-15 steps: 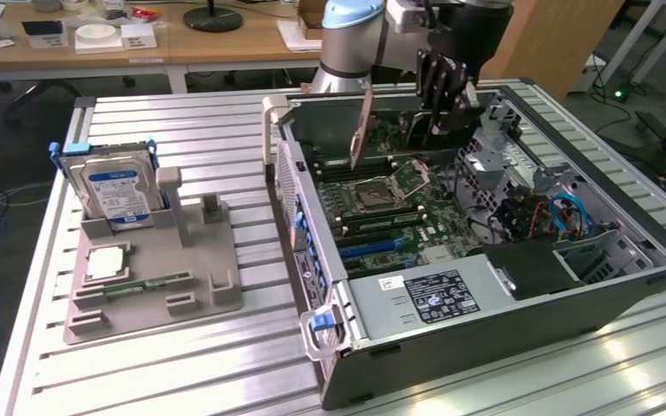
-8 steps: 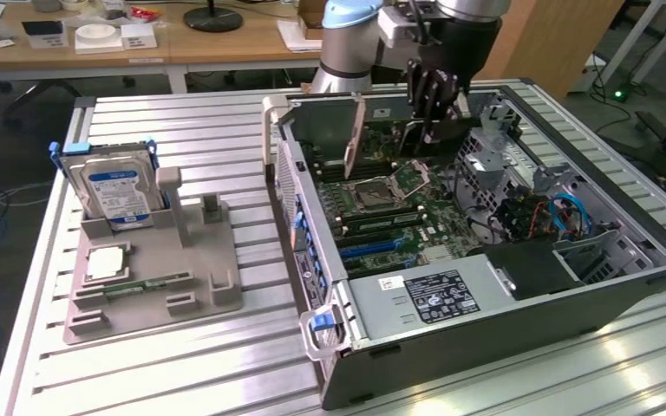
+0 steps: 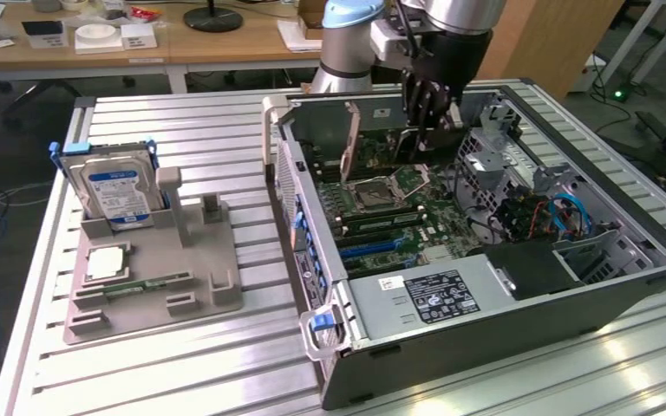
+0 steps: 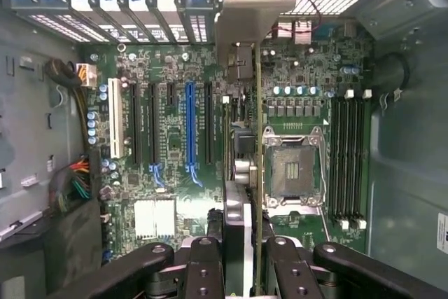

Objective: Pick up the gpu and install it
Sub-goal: 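Insert the gpu into the slot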

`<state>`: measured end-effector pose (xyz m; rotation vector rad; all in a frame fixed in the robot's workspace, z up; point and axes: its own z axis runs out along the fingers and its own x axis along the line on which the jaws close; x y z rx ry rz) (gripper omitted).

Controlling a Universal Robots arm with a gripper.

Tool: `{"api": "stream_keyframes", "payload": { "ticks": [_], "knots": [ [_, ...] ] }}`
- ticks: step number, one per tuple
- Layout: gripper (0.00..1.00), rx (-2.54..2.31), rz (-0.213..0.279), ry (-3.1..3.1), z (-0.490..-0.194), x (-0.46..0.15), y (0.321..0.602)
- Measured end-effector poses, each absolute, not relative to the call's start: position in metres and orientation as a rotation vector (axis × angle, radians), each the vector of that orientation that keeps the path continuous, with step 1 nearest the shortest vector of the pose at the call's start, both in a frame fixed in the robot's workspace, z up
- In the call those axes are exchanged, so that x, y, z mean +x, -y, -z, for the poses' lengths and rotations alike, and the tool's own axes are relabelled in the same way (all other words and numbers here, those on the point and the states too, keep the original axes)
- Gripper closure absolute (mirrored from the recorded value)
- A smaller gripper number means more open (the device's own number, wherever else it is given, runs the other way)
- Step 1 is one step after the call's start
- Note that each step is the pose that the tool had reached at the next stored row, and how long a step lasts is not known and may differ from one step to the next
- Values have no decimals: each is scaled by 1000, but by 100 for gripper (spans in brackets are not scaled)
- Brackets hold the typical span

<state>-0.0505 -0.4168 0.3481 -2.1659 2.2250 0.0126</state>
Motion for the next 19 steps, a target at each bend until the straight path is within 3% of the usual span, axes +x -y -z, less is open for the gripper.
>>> {"api": "stream_keyframes", "payload": {
  "ticks": [19],
  "knots": [
    [72,-2164,-16,-2219,-327,-60,443]
  ]
}}
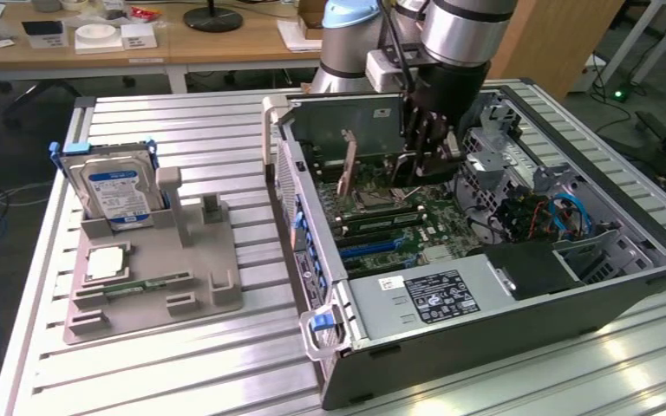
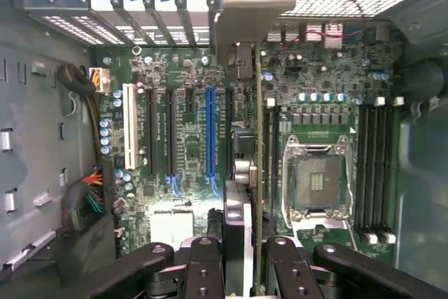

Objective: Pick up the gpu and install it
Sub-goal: 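Insert the gpu into the slot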

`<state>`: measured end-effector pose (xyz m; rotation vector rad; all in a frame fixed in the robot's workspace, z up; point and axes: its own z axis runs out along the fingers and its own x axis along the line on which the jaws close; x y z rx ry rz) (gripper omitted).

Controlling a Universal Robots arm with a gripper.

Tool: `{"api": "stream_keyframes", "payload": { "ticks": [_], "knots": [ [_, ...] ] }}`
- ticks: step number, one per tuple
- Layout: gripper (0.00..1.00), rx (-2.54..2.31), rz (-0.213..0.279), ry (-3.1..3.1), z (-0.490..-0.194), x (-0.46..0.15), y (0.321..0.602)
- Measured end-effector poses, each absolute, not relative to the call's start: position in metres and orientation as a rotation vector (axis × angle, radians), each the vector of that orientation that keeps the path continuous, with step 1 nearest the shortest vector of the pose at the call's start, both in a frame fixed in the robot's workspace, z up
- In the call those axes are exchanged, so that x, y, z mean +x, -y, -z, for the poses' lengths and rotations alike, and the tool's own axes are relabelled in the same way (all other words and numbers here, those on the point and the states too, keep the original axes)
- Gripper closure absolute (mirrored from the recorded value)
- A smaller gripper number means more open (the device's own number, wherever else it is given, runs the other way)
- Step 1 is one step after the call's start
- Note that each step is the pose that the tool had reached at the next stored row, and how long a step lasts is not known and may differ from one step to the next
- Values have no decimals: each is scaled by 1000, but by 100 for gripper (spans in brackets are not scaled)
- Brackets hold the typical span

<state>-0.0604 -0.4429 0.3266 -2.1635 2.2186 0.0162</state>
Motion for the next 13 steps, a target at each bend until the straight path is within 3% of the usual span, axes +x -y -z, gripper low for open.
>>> {"api": "stream_keyframes", "payload": {
  "ticks": [13],
  "knots": [
    [72,-2155,-16,-2227,-305,-66,448]
  ]
}}
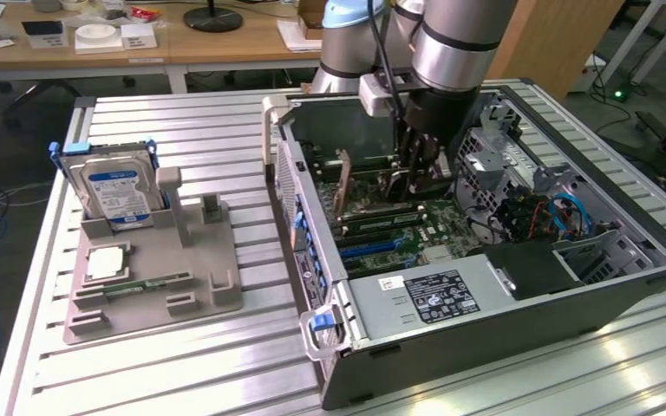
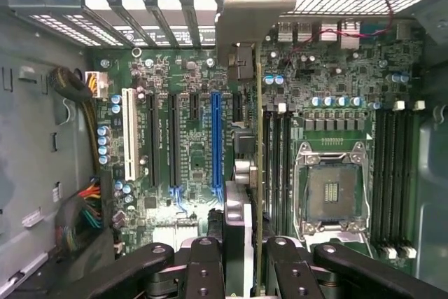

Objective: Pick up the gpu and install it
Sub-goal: 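Insert the gpu into the slot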

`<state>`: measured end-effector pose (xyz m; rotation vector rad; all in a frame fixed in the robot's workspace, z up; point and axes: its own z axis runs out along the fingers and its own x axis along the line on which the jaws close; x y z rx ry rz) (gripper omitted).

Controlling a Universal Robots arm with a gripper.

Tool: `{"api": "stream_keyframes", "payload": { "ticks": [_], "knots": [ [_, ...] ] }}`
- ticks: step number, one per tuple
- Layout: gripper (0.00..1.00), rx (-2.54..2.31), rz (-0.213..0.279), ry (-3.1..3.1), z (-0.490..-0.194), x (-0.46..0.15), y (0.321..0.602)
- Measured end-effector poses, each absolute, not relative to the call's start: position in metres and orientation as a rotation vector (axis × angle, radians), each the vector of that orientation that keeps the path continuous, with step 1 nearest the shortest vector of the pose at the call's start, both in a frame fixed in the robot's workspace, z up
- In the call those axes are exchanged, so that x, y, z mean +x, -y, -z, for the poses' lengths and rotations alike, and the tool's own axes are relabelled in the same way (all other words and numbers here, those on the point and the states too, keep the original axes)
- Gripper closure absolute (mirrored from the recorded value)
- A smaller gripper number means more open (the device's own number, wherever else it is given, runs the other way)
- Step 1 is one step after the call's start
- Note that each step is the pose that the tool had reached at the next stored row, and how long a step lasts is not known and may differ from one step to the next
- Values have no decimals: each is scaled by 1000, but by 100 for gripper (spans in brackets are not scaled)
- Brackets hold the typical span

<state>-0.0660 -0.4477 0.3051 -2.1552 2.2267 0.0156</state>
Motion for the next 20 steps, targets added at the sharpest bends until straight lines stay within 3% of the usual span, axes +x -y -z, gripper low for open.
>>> {"api": "stream_keyframes", "payload": {
  "ticks": [20],
  "knots": [
    [72,-2119,-15,-2262,-286,-74,462]
  ]
}}
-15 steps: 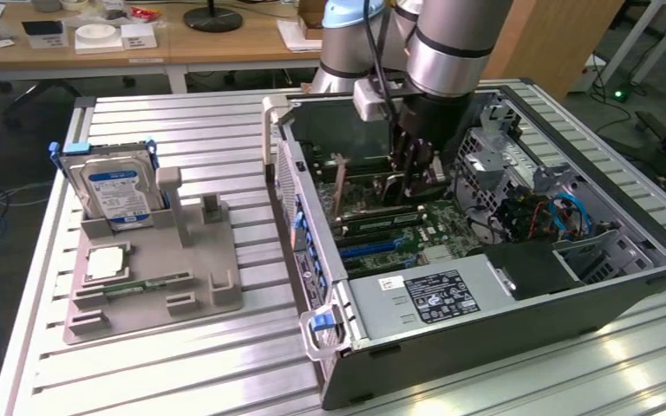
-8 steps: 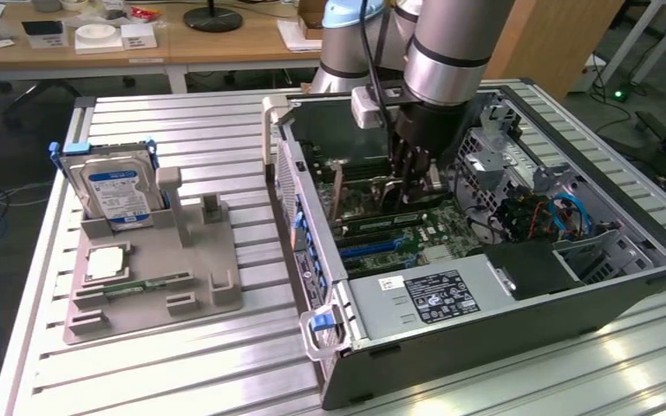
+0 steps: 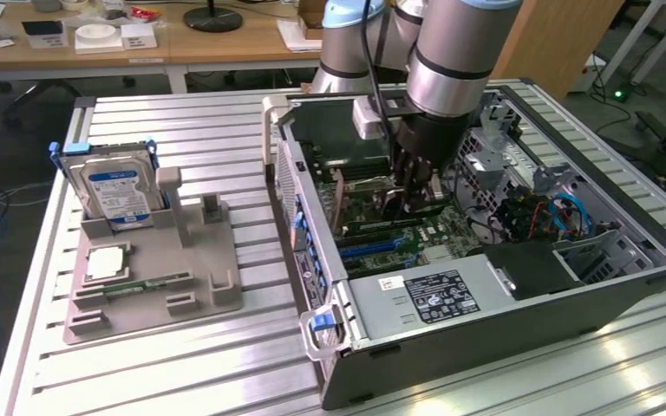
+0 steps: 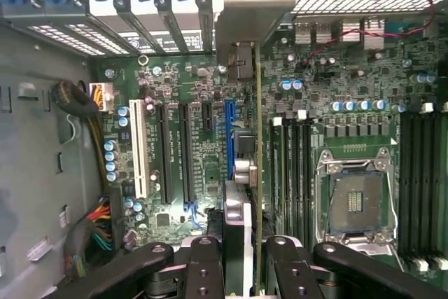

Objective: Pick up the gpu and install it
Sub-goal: 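Insert the gpu into the slot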

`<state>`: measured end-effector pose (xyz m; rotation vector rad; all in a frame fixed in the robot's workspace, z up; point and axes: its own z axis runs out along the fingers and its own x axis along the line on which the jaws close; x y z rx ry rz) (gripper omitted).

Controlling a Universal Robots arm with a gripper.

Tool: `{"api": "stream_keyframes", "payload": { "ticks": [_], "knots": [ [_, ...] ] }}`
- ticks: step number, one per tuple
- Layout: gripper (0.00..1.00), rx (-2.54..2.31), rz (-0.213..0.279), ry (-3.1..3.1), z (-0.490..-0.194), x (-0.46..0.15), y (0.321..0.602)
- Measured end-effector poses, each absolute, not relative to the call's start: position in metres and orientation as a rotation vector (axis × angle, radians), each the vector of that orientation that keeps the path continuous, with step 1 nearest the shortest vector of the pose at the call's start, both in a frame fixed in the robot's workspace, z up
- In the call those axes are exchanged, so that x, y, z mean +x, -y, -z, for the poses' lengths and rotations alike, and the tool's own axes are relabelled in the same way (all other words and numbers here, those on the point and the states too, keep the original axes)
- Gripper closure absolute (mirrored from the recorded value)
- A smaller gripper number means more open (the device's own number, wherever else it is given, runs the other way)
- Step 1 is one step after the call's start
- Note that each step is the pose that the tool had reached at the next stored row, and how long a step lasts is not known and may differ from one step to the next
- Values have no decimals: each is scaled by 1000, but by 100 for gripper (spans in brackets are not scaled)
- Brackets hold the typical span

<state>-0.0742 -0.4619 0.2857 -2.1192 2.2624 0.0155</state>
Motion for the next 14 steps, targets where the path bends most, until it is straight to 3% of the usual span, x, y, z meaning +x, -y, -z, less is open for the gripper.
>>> {"api": "stream_keyframes", "payload": {
  "ticks": [14],
  "knots": [
    [72,-2119,-16,-2263,-264,-78,462]
  ]
}}
